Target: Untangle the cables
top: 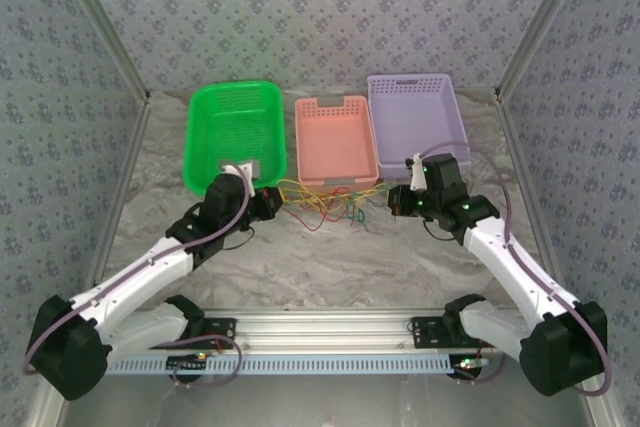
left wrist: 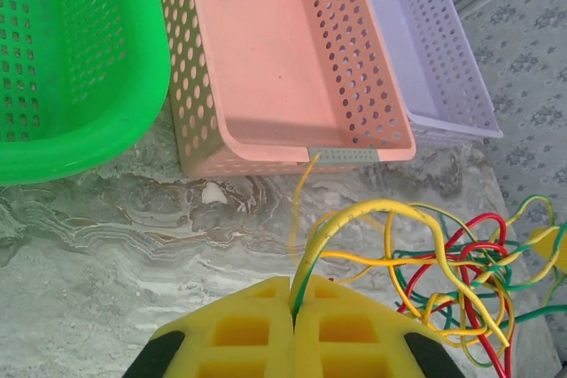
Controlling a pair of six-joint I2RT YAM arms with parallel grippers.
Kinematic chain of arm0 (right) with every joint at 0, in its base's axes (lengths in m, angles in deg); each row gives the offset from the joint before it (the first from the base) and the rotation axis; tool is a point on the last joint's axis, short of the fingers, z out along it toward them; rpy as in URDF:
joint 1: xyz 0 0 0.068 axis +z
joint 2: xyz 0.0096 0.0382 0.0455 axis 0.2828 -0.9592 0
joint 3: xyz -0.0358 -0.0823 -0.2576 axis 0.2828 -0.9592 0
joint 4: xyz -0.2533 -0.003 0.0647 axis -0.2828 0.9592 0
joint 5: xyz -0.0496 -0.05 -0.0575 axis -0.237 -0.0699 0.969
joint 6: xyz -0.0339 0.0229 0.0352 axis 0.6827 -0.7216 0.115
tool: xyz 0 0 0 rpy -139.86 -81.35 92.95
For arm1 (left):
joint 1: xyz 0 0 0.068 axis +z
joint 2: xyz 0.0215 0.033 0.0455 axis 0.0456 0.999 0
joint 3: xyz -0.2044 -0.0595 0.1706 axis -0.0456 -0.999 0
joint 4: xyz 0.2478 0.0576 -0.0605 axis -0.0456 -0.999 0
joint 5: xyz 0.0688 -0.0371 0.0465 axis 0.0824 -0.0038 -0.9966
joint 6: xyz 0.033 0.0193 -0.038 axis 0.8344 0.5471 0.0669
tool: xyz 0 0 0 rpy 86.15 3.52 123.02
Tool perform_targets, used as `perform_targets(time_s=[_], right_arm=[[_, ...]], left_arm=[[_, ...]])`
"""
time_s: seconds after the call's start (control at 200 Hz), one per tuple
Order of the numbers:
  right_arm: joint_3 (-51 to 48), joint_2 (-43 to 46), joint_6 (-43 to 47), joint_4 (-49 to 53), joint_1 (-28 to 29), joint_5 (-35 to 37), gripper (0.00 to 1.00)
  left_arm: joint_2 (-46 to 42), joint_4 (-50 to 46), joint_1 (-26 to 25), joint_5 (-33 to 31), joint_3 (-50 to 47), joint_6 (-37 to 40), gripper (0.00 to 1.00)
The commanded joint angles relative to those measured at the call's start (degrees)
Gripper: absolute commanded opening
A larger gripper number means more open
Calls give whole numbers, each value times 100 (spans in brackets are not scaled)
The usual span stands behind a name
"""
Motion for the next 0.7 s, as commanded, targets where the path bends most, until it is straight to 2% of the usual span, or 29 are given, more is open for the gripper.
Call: perform_targets(time_s=[0.0, 0.16, 0.365, 0.57, 0.695], right_arm=[[-86, -36, -208, 340, -367, 893, 0], [-57, -506, -131, 166, -240, 565, 0], [-174, -1057, -153, -12, 282, 558, 0], [-238, -1286, -144, -201, 331, 532, 12], [-114, -1372, -45, -86, 360, 545, 27]], left_arm=[[-137, -669, 191, -950, -244, 11, 0], [164, -395, 169, -671, -270, -87, 0], [487, -319, -145, -855, -301, -160, 0], [1147, 32, -584, -1222, -345, -338, 0], [1301, -38, -753, -1561, -267, -402, 0]])
